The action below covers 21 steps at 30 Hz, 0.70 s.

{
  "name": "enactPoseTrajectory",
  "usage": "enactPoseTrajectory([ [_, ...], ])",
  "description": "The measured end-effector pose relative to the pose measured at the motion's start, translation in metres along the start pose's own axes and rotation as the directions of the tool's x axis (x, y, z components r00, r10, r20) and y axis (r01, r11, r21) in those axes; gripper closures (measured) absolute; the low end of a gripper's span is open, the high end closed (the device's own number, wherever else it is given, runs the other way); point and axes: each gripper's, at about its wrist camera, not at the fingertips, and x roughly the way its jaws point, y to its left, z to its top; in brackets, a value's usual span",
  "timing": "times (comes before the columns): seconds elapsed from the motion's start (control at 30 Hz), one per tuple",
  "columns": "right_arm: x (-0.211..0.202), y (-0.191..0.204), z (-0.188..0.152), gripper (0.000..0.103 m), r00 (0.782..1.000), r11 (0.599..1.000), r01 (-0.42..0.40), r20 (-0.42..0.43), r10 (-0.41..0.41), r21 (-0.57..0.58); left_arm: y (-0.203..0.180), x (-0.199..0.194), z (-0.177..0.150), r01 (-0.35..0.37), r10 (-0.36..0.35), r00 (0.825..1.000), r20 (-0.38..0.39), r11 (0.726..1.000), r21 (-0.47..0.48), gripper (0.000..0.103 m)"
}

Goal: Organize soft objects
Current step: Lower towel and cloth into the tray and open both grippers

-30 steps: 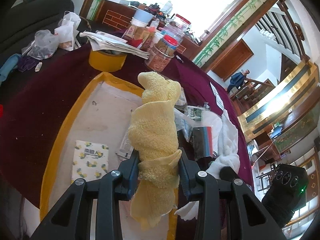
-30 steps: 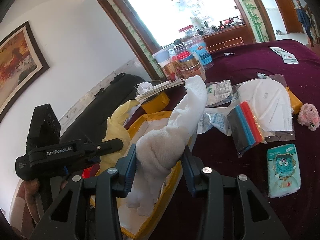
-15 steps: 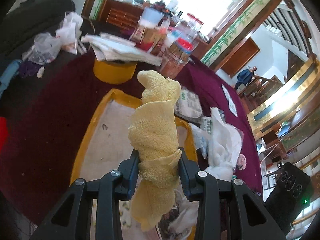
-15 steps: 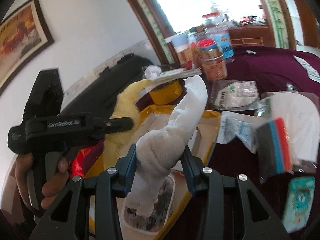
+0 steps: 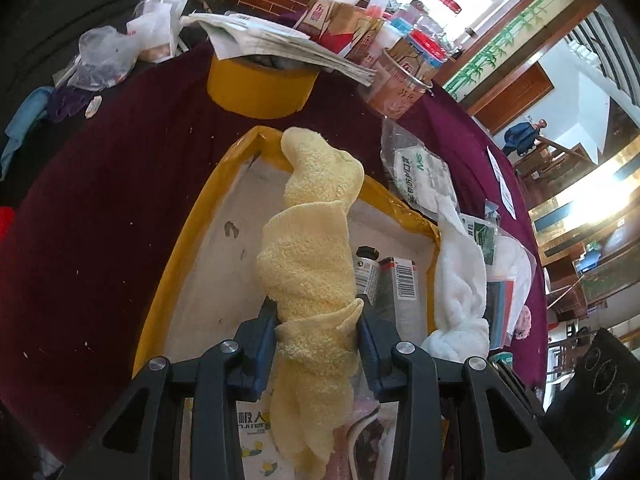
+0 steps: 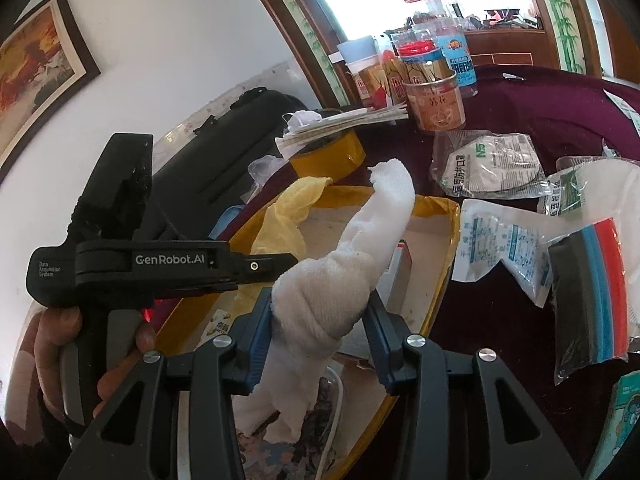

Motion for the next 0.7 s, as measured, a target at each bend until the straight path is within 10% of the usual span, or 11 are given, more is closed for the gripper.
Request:
enactPoseTrajectory([
  [0.47,-0.008,0.003,-0.003,0.037,0.999,1.000,0.013,0.042,-0.012,-0.018,-0.005,-0.012,-0.007,0.033,-0.032,0.999,0.009,0.999,-0.043,0.029],
  [0.7,-0.028,0.013,-0.024,0.037,0.998,0.998,-0.051,-0.027,0.050,-0.040,-0.011,-0.035,-0.032,-0.043,0.044,0.998,0.036,0.999,-0.005,0.028],
])
